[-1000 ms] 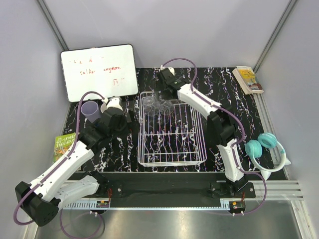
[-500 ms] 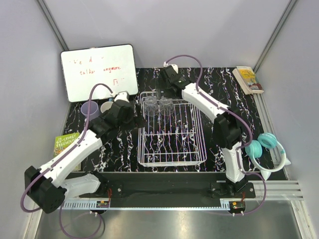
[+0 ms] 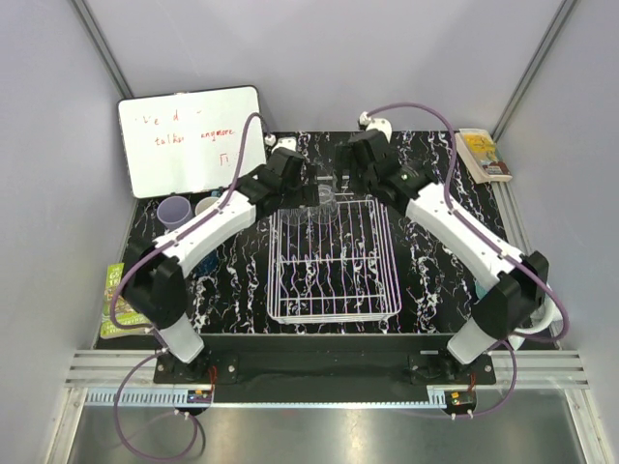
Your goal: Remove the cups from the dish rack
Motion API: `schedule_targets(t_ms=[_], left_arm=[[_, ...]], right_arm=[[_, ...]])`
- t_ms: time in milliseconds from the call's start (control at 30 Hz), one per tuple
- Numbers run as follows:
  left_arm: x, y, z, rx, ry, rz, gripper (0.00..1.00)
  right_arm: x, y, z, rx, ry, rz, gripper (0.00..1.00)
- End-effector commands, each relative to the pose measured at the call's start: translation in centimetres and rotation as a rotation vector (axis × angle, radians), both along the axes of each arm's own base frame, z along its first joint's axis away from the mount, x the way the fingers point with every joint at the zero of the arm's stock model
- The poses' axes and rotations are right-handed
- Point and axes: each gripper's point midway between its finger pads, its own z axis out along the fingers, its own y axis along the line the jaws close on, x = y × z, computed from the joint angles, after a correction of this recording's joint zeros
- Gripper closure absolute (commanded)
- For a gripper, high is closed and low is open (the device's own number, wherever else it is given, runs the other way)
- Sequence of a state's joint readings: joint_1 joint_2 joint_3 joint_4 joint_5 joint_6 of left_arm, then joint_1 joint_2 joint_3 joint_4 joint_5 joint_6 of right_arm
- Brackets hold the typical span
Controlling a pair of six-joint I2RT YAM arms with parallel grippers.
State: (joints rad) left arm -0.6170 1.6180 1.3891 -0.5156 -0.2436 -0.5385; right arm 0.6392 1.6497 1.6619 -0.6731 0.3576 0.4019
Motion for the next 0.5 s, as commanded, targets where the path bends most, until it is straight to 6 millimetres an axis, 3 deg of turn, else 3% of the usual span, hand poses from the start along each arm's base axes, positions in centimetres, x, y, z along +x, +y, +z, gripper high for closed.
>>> schedule_targets(t_ms=[0,233,467], left_arm=[[3.6,-1.3,0.6,0.036,-0.052,0.008,0.01],[7.7,-0.9,-2.7,0.038,0.02,0.063,0.01],[8.3,-1.5,-3.1,0.013,0.037,0.055,0.01]], right_arm=[[-1.9,-1.7,1.9,0.068,-0.06,-0.041,0.0],[-4.2,-2.8,1.5,0.089,-0.062,-0.024,0.0],[-4.2,-2.5,0.6,0.095,-0.054,-0.004,0.0]])
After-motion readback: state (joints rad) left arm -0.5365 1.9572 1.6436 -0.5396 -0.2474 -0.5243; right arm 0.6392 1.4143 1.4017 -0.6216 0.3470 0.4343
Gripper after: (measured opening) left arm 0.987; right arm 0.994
